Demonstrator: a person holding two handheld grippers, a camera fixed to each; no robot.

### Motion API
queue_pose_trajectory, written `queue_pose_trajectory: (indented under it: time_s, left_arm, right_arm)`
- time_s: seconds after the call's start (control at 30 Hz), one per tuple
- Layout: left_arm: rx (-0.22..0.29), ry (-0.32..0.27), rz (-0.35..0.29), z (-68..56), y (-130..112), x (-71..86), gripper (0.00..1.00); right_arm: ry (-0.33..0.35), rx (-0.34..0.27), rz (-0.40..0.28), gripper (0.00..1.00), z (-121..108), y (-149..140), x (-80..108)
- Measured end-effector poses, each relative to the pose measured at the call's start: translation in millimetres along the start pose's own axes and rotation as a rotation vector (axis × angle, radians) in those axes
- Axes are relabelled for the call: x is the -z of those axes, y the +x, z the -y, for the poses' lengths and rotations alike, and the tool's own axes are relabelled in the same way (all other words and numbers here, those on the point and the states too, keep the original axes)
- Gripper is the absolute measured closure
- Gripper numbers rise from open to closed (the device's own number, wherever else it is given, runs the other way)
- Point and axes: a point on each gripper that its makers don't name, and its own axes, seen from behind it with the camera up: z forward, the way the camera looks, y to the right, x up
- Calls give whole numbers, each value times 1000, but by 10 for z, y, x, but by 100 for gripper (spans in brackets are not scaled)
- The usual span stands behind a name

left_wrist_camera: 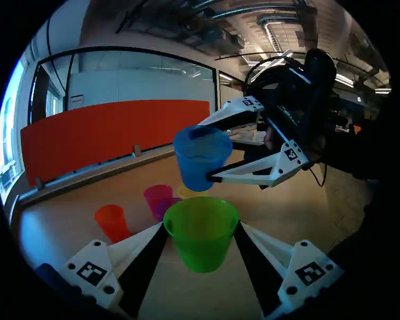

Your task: Pour water

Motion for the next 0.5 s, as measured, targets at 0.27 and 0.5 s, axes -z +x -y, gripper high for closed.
queue_pose_trajectory:
  time_s: [0.27,0.5]
  left_arm:
    - [1,-3,-1,0,-4,-2,14]
    - [-1,-4,-3,-10,1,-2,13]
  right_arm:
    - [4,52,-5,9,-4,65,-37]
    - [4,86,-9,9,-8,93,-60]
